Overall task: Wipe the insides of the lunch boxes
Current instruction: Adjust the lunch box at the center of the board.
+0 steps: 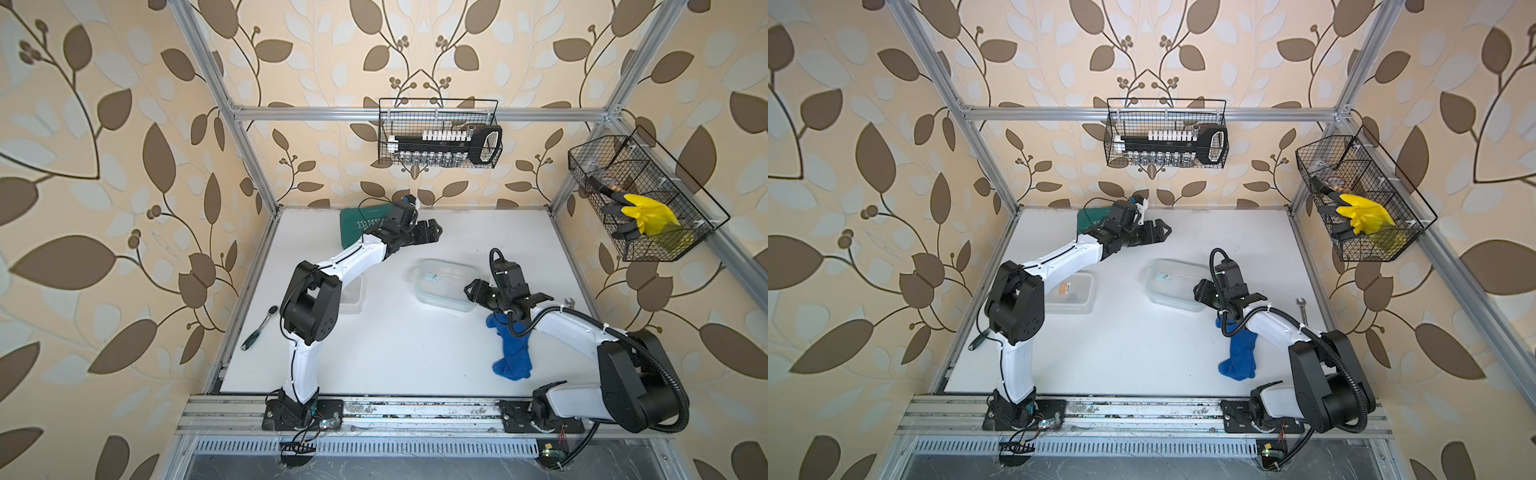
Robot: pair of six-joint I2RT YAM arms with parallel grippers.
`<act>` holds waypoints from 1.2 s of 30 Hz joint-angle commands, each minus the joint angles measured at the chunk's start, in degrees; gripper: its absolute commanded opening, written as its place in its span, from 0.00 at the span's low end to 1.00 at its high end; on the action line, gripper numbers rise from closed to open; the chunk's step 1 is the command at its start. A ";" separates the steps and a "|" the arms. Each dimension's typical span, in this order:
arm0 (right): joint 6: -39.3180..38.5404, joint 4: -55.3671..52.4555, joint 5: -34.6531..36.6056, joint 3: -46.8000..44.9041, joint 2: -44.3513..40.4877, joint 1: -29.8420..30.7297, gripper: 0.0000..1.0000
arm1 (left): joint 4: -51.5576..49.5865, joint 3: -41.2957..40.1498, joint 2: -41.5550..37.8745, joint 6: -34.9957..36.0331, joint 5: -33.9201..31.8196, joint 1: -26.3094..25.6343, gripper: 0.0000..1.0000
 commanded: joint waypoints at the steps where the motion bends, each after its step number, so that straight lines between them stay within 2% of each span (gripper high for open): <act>1: -1.00 -1.06 -1.88 0.60 2.19 0.05 0.61 | -3.97 0.92 1.49 6.53 6.11 -0.56 0.91; 8: -1.20 -0.86 -3.13 4.29 5.89 0.04 0.59 | -0.22 -5.58 0.74 4.19 7.71 -0.65 0.88; 18: -1.16 -0.84 -4.56 7.73 9.36 0.05 0.58 | 5.06 -19.68 -9.33 -3.33 6.03 -0.65 0.87; 23: -1.17 -1.15 -5.42 9.16 10.79 0.08 0.58 | 6.04 -23.95 -12.07 -5.45 6.12 -0.59 0.87; 29: -0.37 -4.12 -2.70 8.79 7.48 -0.95 0.67 | -0.83 -20.83 -13.53 -2.90 -0.45 -0.65 0.89; 33: 1.44 -3.35 -5.48 6.74 3.62 -4.56 0.68 | -3.86 -17.97 -16.26 -1.26 -4.45 -0.64 0.90; 36: 3.00 -0.82 -8.46 4.67 1.86 -7.05 0.69 | -2.78 -17.77 -18.16 -1.02 -5.09 -1.28 0.91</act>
